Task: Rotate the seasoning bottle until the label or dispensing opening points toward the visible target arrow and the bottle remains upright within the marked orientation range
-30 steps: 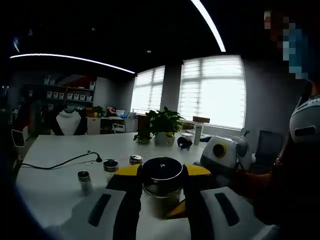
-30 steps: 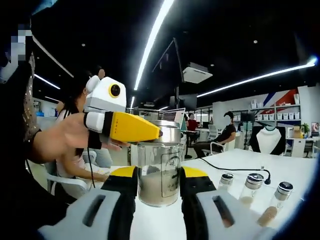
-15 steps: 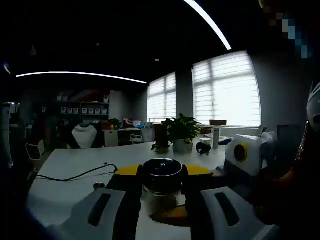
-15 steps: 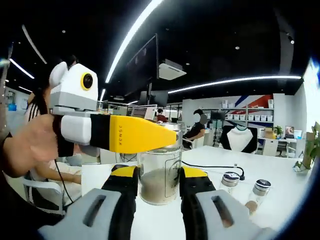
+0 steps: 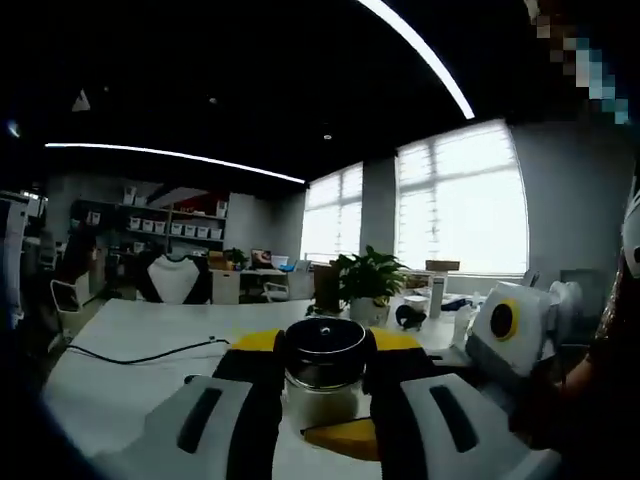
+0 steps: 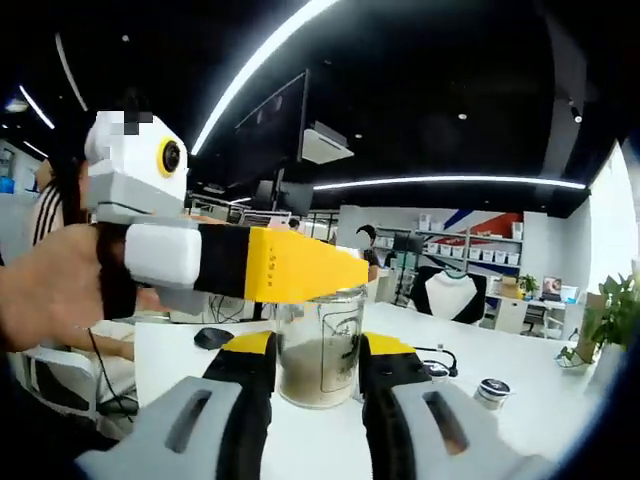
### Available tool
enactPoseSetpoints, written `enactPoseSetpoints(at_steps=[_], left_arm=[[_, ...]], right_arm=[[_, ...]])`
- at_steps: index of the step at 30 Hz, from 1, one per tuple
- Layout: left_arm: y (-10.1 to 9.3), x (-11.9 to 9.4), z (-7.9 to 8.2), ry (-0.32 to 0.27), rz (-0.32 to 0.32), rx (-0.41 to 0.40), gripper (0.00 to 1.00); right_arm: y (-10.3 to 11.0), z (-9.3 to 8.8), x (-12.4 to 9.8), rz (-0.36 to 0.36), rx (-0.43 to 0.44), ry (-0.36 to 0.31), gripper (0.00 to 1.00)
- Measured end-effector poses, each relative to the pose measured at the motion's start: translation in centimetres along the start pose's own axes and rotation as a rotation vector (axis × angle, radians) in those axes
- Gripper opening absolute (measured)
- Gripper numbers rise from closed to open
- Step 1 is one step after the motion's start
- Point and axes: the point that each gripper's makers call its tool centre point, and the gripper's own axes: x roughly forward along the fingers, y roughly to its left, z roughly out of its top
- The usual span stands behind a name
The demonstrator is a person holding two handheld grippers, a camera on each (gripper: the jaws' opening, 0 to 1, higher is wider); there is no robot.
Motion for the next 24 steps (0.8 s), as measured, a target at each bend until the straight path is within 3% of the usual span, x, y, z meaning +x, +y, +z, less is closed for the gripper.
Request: enactPoseSetpoints(at_steps=[5,9,17,21,24], left_arm=[[-1.0,-0.2,0.1,0.030,-0.128,0.018,0.33],[-1.8,-0.3,0.2,0.044,-0.196,0.039,0.33],[-3.5,-1.3,0.7,0.048,-0.354,-0.026,0.33],[-3.8,-1.7,0.9,0.038,-0.395,-0.049,0.33],[-3.8,-1.6,0.9,0.028,-0.385,-0.048,0.33]], right_arm=[[0.8,0.4,-1.0,0.168,0.000,-0.021,0.30],[1.4,0.9,-1.7,0.278,0.052,-0.039,0.30],[3.0,1.9,-3.5,0.531,0.150,-0.124,0.31],[3.2,2.3,-3.9,0.562,0.193,-0.154,0.30],[3.5,2.4,-3.6,0.519,0.214,-0.150,0.30]])
